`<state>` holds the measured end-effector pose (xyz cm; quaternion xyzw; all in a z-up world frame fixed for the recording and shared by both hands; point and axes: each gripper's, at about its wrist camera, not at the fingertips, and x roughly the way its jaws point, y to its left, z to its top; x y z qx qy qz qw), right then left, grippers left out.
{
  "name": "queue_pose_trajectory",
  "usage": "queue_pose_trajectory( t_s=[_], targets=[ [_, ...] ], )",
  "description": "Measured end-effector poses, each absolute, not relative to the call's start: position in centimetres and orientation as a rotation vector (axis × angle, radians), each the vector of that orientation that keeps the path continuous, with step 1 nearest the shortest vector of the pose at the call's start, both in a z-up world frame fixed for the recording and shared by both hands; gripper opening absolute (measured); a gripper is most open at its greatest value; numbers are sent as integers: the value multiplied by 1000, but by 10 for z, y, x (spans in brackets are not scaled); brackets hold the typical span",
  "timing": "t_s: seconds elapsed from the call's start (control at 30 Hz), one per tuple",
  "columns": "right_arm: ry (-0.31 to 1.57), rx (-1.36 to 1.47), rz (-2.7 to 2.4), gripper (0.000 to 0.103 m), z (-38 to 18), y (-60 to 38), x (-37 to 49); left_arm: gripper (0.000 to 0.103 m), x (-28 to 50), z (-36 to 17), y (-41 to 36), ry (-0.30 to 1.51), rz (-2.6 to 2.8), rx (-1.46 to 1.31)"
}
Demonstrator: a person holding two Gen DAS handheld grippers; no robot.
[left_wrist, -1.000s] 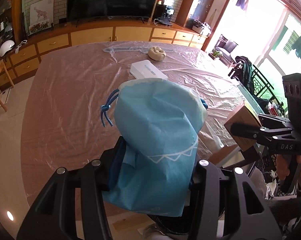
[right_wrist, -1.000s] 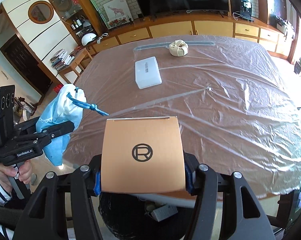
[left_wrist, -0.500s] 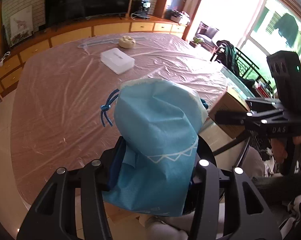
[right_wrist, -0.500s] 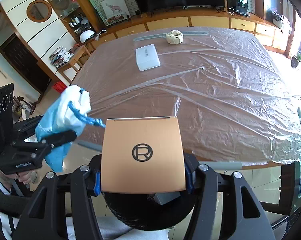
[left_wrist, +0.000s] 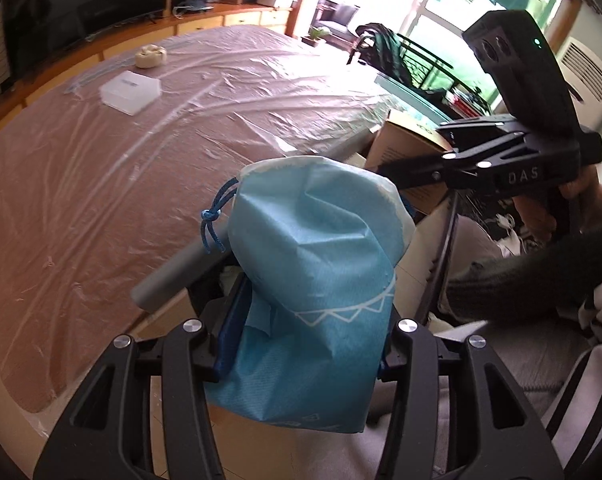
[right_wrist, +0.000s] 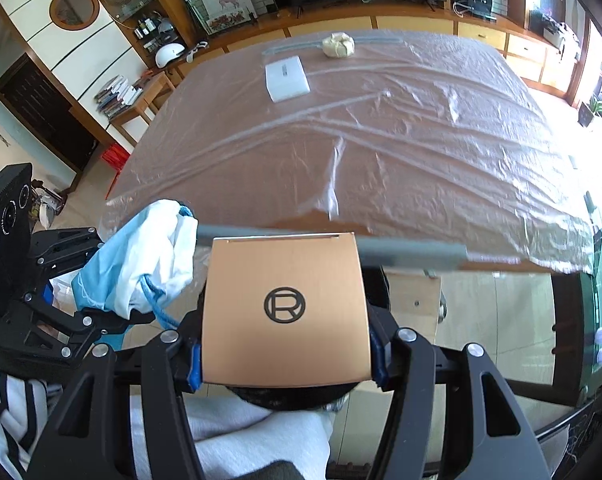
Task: Collect trash
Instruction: 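Carry the brown box and blue bag in both grippers over the black bin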
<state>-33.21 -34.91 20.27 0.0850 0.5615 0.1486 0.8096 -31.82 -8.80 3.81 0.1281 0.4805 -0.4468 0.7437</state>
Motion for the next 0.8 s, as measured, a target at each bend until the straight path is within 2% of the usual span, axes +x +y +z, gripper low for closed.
queue_pose_trajectory(
  t_s=[0.37, 0.8],
  targets=[
    [1297, 180, 280, 57, 169, -348, -351, 51, -313, -19, -105, 1262, -1002, 305],
    [1353, 188, 233, 57, 133, -338, -338, 51, -302, -48, -115, 1312, -909, 346]
  ],
)
